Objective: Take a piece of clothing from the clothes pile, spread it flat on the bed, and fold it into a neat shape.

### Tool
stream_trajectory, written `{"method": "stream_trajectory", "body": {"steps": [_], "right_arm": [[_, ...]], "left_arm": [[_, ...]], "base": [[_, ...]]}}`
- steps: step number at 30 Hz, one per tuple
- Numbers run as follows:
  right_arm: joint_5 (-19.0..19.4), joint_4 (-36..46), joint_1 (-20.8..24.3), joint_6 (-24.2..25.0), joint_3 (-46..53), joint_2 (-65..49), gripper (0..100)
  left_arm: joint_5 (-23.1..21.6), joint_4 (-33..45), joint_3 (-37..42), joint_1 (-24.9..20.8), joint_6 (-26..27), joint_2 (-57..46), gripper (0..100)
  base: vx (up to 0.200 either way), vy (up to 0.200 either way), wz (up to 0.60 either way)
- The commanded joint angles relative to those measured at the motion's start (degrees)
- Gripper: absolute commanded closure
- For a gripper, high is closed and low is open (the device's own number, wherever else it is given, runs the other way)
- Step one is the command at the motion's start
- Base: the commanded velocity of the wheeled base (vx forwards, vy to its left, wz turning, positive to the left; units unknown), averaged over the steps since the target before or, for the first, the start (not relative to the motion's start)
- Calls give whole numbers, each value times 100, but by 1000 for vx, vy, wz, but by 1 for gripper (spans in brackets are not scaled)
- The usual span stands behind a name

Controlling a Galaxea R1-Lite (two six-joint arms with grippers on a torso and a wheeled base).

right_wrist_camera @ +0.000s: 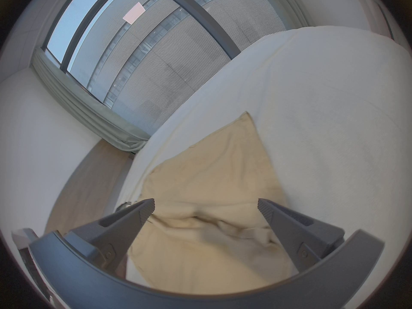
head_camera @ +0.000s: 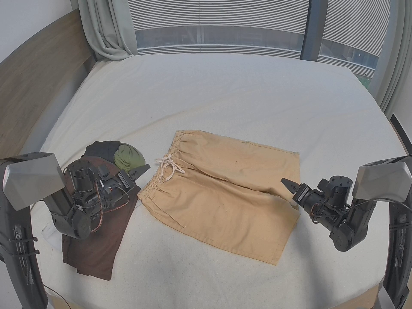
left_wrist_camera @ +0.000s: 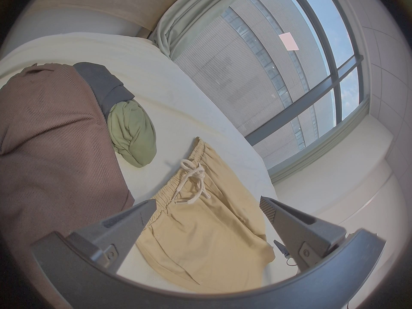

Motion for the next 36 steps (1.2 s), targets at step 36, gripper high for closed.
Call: {"method": "stream_trajectory", "body": {"steps": [36], "right_arm": [[556, -21, 736, 376, 410, -1067, 0]], "left_arm": [[409, 666, -889, -95, 474, 1279, 0]], "base": [[0, 0, 0]]}}
